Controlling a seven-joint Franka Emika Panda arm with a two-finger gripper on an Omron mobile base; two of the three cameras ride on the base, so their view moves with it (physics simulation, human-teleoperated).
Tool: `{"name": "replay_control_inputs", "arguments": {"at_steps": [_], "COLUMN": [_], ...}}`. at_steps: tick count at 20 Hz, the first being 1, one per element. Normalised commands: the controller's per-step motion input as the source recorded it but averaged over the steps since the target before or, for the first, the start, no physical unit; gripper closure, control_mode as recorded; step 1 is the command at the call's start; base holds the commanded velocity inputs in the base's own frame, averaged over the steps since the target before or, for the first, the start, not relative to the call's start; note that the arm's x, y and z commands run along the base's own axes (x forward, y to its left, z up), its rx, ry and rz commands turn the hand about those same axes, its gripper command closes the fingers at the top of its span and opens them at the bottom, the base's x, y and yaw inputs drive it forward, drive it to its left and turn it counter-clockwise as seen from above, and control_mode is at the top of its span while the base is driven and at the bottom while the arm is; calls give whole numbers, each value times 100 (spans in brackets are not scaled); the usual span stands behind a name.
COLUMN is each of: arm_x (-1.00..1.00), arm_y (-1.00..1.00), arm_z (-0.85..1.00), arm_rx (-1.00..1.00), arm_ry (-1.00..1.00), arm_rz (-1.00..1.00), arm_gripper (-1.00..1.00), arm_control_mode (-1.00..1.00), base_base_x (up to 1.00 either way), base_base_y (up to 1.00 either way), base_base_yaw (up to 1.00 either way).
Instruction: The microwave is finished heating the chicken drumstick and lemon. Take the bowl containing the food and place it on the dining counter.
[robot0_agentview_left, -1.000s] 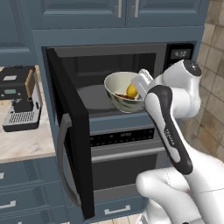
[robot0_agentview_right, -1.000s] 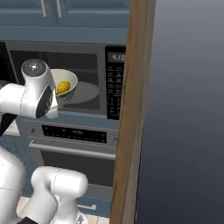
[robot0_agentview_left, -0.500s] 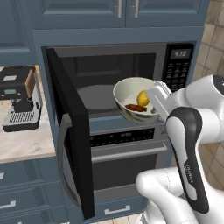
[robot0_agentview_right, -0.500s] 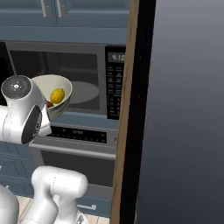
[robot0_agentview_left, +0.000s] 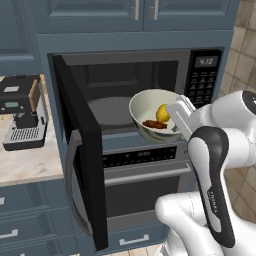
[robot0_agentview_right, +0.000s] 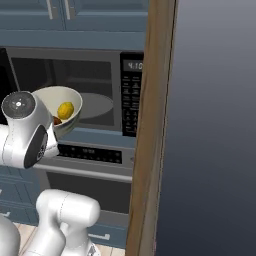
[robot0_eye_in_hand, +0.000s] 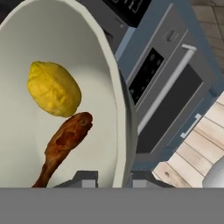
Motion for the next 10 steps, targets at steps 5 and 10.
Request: {"name": "replay_control_inputs", "arguments": {"at_steps": [5, 10], "arm_x": [-2, -21], "arm_y": [0, 0], "arm_z": [0, 0], "arm_rx": [0, 0], "arm_ry": [0, 0], "arm_rz": [0, 2], "arm_gripper": [100, 100], "arm_control_mode": [-100, -100], "base_base_x": [0, 0], "base_base_y": [0, 0], "base_base_yaw": [0, 0]}}
